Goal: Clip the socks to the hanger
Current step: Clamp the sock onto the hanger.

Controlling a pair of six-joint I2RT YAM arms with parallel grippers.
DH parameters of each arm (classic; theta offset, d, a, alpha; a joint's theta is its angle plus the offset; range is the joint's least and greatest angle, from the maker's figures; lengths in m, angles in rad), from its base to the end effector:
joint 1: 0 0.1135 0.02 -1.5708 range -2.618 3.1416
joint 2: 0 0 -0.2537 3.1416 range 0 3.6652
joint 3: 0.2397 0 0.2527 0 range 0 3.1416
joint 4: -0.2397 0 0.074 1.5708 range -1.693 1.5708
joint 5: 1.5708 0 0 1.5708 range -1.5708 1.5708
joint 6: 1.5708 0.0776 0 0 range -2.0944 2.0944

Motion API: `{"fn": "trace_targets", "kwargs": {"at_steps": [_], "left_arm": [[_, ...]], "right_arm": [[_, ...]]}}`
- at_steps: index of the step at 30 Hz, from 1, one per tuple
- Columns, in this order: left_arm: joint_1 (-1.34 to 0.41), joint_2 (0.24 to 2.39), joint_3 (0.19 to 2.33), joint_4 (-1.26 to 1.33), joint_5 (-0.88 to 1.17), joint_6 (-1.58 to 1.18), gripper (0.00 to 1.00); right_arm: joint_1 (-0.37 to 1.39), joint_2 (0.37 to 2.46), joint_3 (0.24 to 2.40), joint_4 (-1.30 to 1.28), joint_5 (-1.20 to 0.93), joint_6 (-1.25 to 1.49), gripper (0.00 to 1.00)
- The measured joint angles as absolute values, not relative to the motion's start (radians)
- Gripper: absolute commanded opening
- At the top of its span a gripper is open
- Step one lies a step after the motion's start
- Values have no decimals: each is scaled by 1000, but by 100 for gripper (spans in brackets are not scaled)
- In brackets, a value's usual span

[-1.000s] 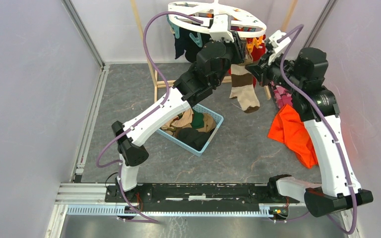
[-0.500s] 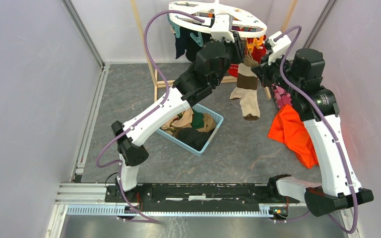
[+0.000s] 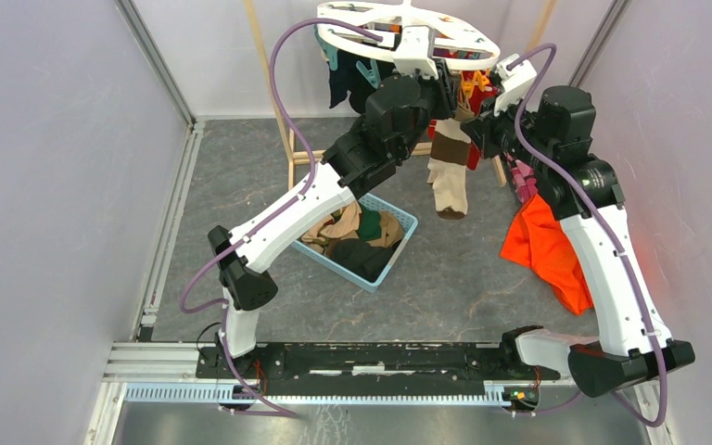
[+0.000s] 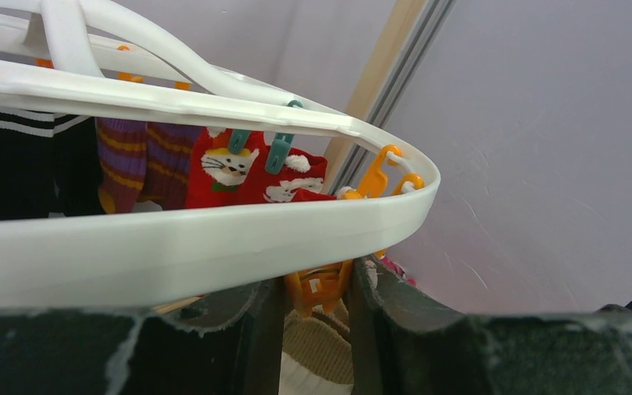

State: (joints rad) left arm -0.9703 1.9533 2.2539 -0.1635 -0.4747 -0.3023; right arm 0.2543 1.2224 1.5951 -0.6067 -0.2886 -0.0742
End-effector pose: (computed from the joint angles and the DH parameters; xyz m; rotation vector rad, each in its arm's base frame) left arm 0.2966 -0.3703 0.4984 0.0940 1.4842 -0.6983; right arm 0.2698 0.0929 0.4628 -0.4981 1.7420 0.3883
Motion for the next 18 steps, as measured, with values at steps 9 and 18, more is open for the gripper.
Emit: {"fn": "trace_targets", "kwargs": {"at_steps": [9, 18], "left_arm": [[-970, 1953, 2253, -164, -468, -302, 3], [-965, 1953, 2252, -173, -468, -302, 3]], "right_arm": [[263, 1237, 1595, -574, -263, -35, 0], [268, 1238, 1595, -559, -247, -22, 0]]}}
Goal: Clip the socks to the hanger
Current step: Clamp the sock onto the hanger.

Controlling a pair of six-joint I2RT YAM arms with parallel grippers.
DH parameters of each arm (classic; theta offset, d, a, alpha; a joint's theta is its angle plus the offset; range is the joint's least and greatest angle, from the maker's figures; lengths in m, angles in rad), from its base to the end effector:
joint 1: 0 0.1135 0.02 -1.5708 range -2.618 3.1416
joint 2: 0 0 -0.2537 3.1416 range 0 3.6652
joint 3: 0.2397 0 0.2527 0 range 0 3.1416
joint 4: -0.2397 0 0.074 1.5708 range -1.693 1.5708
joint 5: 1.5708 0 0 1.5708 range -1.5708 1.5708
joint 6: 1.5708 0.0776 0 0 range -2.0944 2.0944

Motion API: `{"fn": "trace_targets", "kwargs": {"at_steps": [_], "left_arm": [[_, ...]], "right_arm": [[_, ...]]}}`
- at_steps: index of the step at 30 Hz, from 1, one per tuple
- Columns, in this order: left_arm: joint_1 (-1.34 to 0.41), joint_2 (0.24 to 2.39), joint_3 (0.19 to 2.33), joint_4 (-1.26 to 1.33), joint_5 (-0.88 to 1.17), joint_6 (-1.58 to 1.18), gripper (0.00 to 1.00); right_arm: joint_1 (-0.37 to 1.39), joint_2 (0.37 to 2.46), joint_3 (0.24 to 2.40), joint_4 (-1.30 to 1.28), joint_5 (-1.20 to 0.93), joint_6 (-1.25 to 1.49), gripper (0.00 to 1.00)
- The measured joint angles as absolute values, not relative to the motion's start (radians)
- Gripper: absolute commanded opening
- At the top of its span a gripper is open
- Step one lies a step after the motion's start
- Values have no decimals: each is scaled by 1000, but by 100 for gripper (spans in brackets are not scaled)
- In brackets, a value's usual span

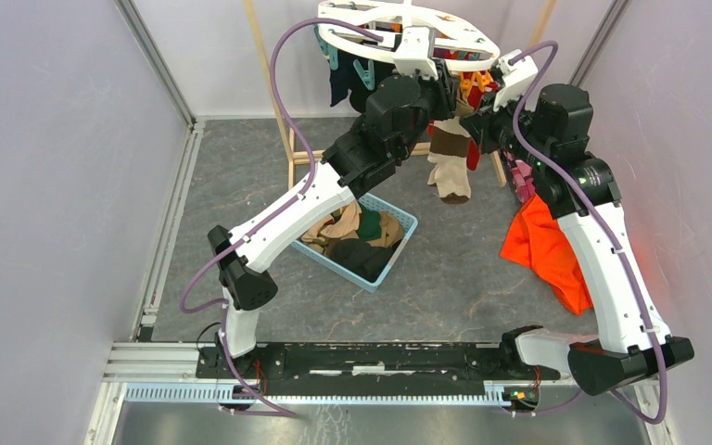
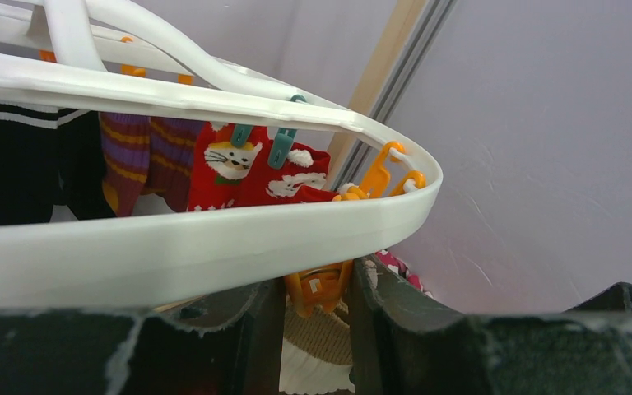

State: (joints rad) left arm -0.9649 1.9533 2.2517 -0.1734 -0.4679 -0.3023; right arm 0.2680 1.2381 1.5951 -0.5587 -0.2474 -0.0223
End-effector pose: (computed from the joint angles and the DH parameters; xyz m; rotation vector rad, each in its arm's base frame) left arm 0.2986 -0.3695 0.4962 0.1009 1.4939 -0.6925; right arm 0.2769 0.0957 0.4654 -0.4348 1.7295 0.3964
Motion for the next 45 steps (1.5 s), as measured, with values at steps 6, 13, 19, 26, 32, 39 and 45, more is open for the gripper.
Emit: {"fn": "trace_targets", "kwargs": {"at_steps": [6, 13, 19, 26, 32, 39, 45], "left_arm": [[-965, 1953, 2251, -179, -468, -302, 2], [-965, 1953, 2251, -183, -468, -302, 2], [-965, 1953, 2251, -186, -468, -302, 2], [-965, 1953, 2251, -187, -468, -303, 2], [-965, 1953, 2251, -191, -468, -303, 2], [-964, 1953, 2251, -192, -469, -303, 2], [-962, 1948, 2251, -195, -469, -304, 2]], "right_arm": [[279, 1238, 1595, -553, -247, -23, 0], [282, 1238, 1595, -553, -223, -23, 0], [282, 1238, 1595, -552, -216, -23, 0], [287, 1238, 1600, -538, -219, -24, 0], [295, 1238, 1603, -530, -218, -27, 0], [303, 1238, 1602, -529, -218, -37, 0], [307, 1205, 1551, -532, -219, -58, 0]]}}
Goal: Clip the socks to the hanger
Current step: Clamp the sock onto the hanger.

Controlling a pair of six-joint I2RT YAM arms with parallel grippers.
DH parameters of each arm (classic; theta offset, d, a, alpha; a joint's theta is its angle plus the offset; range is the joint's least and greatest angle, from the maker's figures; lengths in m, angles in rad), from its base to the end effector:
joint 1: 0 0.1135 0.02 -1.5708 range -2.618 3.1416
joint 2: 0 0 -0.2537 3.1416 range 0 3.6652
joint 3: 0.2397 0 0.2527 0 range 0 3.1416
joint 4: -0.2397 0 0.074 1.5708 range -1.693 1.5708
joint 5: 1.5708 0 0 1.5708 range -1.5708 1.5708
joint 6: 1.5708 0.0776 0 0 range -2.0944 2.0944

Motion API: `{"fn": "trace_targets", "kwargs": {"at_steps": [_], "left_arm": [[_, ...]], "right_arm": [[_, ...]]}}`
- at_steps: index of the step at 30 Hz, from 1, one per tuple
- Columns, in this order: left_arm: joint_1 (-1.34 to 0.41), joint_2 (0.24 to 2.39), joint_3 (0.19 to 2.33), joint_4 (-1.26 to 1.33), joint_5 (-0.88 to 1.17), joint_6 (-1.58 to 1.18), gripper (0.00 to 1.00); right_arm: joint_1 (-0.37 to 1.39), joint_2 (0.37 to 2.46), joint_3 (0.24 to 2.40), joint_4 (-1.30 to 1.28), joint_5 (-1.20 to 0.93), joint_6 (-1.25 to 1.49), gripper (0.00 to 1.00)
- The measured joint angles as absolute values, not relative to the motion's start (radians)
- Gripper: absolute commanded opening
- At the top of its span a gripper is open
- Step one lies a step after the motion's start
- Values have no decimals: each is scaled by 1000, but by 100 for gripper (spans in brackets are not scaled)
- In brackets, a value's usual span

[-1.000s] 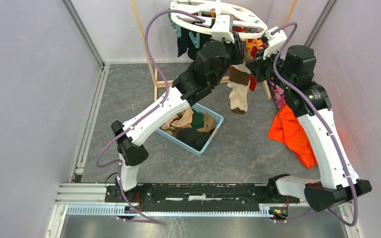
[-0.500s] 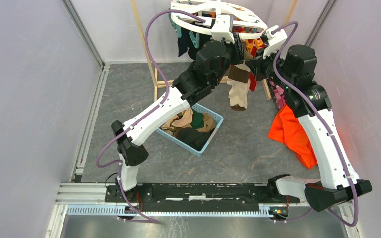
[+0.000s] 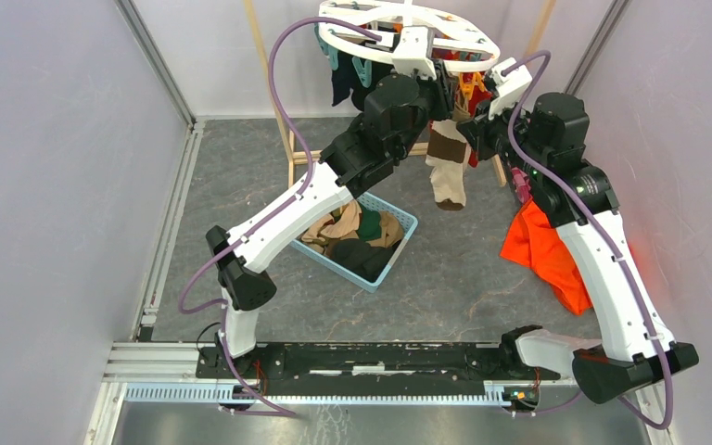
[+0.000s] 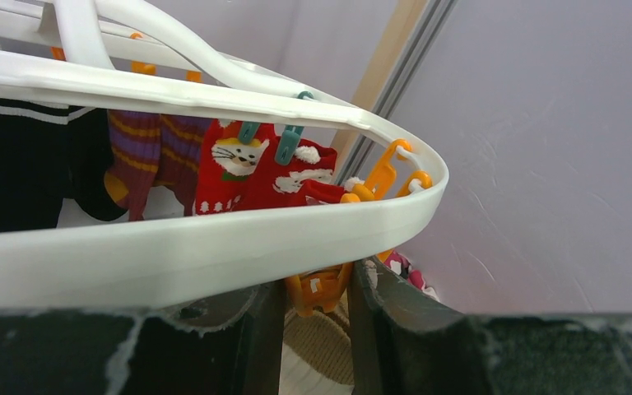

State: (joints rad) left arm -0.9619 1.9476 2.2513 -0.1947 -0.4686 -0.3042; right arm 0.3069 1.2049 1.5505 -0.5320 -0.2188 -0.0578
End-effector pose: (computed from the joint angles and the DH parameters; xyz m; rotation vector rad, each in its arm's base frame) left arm 0.2987 -0.3672 0.4956 0.1037 1.5075 -0.6826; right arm 0.2685 0.1028 0.4623 -0.4768 1.7020 0.3731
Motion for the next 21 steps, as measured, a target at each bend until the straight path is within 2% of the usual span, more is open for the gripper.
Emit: {"fn": "trace_targets", "kwargs": {"at_steps": [21], "left_arm": [[-958, 1937, 2251, -237, -469, -332, 2]], "right_arm": [[323, 1198, 1558, -531, -212, -77, 0]]}}
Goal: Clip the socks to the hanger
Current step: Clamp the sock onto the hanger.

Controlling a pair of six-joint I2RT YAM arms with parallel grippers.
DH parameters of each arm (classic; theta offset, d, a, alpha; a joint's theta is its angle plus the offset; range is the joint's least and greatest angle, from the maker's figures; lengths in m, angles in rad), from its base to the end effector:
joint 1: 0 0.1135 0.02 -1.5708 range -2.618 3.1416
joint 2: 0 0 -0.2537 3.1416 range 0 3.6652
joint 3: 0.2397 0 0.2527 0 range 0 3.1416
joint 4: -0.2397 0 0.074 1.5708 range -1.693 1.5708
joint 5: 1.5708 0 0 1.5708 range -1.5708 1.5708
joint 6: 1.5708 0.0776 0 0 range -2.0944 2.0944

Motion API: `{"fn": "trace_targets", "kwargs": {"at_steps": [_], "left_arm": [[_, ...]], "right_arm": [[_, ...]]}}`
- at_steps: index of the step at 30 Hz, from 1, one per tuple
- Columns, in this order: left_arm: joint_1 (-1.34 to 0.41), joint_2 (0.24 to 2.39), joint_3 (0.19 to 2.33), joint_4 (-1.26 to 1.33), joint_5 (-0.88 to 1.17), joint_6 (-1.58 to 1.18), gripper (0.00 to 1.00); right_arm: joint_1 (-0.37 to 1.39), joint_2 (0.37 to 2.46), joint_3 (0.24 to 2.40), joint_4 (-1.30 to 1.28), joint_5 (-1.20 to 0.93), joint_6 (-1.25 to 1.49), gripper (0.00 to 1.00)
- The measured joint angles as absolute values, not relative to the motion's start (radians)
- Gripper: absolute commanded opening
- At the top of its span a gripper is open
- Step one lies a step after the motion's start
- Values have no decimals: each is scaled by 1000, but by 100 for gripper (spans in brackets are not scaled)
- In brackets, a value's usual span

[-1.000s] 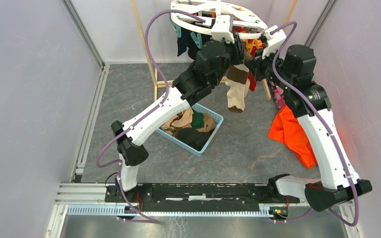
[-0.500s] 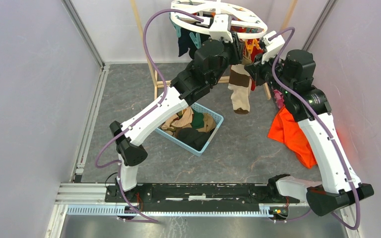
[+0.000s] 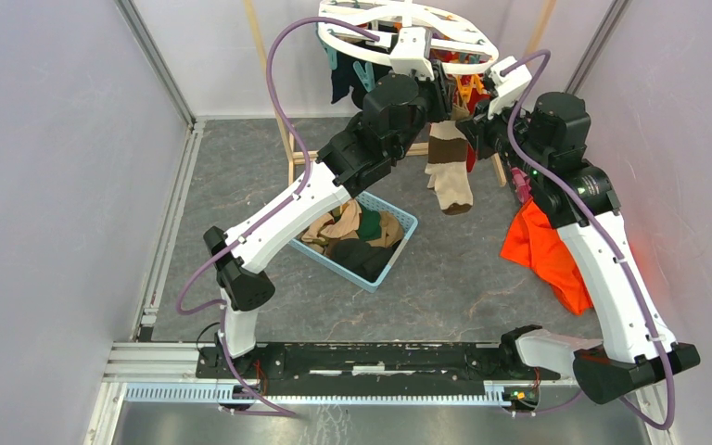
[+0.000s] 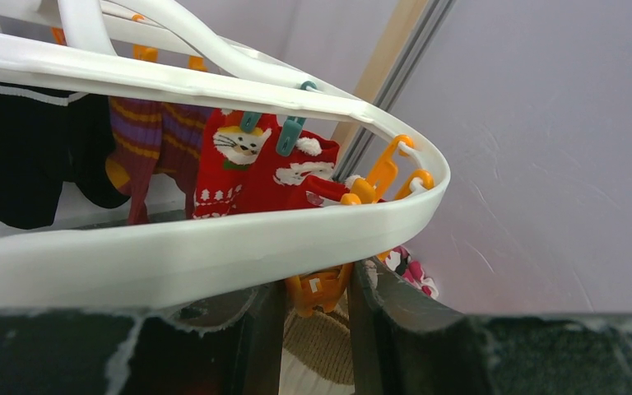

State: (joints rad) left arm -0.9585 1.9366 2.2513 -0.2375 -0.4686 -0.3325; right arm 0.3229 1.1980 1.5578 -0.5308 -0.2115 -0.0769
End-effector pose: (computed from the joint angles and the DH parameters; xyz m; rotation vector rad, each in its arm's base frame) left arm 0.2979 -0.3632 0.4945 0.0934 1.5381 -0.6853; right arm 0.2641 0.1055 0.4669 -0.4993 1.6792 0.3641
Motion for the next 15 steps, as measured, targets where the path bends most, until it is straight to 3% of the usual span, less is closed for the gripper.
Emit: {"fn": "trace_targets", "kwargs": {"at_steps": [15], "left_arm": [[-958, 1936, 2251, -241, -468, -343, 2]], "right_arm": [[339, 1196, 1560, -522, -147, -143, 0]]}}
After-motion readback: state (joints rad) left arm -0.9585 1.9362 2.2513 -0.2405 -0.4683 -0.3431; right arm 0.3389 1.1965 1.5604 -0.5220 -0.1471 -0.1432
